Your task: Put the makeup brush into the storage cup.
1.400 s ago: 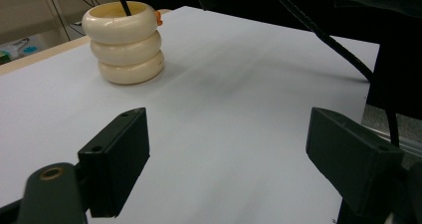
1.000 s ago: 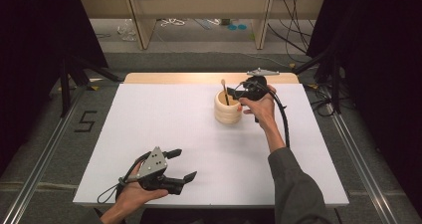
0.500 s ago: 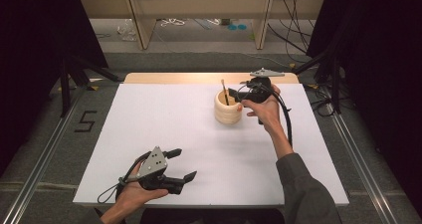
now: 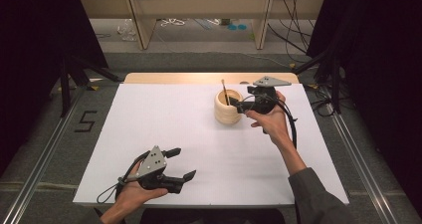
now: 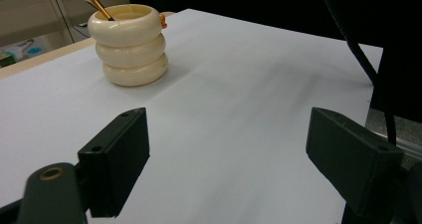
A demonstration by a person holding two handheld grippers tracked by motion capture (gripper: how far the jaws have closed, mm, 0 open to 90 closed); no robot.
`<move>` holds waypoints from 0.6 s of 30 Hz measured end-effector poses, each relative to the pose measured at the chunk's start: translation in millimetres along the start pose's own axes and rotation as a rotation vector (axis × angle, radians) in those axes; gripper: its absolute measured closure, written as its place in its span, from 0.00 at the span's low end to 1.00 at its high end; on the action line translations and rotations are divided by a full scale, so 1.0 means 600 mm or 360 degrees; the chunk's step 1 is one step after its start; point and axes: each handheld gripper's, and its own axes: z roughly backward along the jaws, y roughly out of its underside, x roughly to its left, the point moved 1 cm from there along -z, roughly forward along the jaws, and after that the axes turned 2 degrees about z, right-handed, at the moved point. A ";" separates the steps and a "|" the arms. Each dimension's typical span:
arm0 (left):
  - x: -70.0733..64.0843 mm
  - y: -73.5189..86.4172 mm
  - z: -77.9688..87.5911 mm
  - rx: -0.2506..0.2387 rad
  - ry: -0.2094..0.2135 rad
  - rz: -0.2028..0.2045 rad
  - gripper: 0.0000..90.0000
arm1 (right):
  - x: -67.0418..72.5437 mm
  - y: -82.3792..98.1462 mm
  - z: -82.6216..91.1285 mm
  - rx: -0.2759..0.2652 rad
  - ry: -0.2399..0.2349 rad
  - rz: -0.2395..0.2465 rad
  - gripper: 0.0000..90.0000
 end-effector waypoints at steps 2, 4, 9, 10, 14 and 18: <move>0.000 0.000 0.000 -0.0002 0.0006 -0.0003 0.19 | 0.007 0.006 0.008 -0.0023 -0.0016 0.0026 0.18; -0.001 -0.001 0.001 -0.0004 0.0000 0.0004 0.19 | 0.013 0.011 0.014 -0.0005 -0.0027 0.0049 0.18; 0.001 -0.001 0.001 -0.0009 -0.0002 -0.0010 0.19 | 0.024 0.023 0.031 -0.0030 -0.0055 0.0046 0.18; 0.001 -0.001 0.002 -0.0012 -0.0002 -0.0006 0.19 | 0.026 0.025 0.036 -0.0015 -0.0057 0.0039 0.18; 0.001 -0.003 0.003 -0.0016 -0.0010 -0.0005 0.19 | 0.029 0.035 0.052 -0.0055 -0.0062 0.0005 0.18; 0.001 -0.003 0.003 -0.0017 -0.0010 -0.0006 0.19 | 0.037 0.047 0.065 -0.0048 -0.0066 0.0007 0.18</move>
